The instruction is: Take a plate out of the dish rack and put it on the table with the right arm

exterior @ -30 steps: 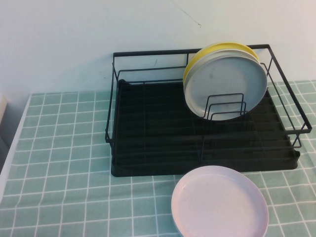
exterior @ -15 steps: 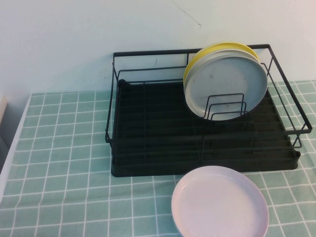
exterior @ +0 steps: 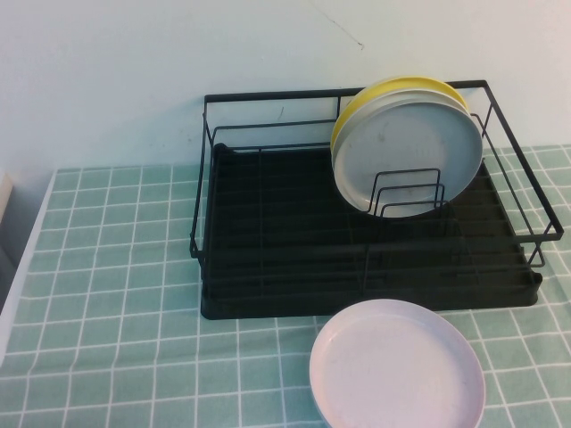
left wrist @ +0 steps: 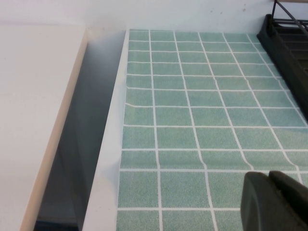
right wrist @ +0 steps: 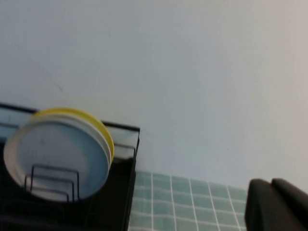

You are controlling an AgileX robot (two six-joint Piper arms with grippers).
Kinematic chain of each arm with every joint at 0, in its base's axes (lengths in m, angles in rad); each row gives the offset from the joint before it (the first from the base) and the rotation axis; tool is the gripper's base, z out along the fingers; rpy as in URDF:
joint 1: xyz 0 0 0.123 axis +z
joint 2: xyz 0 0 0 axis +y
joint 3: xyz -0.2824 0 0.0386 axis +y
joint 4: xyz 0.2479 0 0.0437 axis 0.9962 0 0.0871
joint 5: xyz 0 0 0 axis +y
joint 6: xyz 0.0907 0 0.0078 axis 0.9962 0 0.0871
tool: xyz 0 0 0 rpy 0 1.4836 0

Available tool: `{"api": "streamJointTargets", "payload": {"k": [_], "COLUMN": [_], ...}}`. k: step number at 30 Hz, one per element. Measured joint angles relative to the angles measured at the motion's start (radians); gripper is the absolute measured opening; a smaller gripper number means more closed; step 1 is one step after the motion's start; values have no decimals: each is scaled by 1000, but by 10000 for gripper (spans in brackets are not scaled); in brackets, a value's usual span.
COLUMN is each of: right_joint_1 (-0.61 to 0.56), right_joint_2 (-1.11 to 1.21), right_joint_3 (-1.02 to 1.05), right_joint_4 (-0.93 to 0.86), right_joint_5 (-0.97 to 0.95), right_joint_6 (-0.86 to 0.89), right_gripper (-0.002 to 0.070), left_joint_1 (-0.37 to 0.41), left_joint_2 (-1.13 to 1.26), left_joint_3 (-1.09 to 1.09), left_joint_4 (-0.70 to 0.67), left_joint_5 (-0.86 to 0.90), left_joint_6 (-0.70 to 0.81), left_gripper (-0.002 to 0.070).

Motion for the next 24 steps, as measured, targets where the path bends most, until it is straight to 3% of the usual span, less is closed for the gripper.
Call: {"api": "streamJointTargets", "payload": {"k": [7,14,24], "right_joint_1": [0,0,0], "right_joint_2": [340,679,1045], "right_joint_3": [-198,-396,-604], "right_joint_4": [73,163,328], "right_joint_5": [182,317,336], "right_joint_6": [-231,-314,-670], "right_gripper": [-1,-1,-1], "left_joint_1": [0,0,0], "left_joint_2": [0,0,0], "left_joint_3": [0,0,0], "left_joint_4": [0,0,0], "left_joint_5": [0,0,0], "left_joint_6": [0,0,0], "left_gripper": [-3,-3,-3]}}
